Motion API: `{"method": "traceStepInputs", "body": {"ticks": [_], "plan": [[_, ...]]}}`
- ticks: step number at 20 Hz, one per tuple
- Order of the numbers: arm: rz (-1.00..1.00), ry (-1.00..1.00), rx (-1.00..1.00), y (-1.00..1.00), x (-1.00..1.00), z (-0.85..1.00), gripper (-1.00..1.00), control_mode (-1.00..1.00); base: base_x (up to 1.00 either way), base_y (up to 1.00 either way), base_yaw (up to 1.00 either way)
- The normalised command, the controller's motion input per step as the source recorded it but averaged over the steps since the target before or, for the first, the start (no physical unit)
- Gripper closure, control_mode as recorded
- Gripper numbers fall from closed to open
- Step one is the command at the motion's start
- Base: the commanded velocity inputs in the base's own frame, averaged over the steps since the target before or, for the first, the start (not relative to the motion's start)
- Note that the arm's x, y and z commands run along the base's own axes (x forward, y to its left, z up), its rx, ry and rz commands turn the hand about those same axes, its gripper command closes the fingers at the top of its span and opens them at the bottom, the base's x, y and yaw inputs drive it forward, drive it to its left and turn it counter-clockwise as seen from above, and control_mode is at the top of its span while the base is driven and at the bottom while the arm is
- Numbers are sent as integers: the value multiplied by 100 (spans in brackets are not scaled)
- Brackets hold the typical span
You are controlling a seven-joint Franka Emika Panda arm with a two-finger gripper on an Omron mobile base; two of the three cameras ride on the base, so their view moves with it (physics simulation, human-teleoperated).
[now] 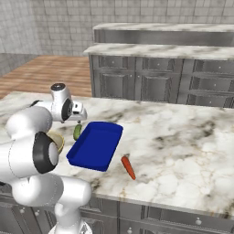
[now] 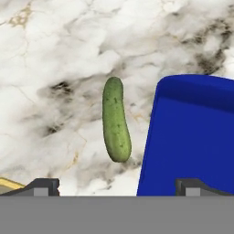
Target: Place the two vegetables and bowl onto the tray for setting up a vegetable dip station.
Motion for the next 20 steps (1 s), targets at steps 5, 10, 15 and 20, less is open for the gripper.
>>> {"method": "traceStepInputs", "body": {"ticks": [5, 10, 15, 20], "plan": [[1, 0, 0, 7, 22, -20, -100, -100, 0, 0, 0], [0, 0, 0, 8, 19, -19, -100, -100, 0, 0, 0], [1, 0, 0, 4, 14, -21, -100, -100, 0, 0, 0], [1, 0, 0, 0, 15, -27, -100, -100, 0, 0, 0]]}}
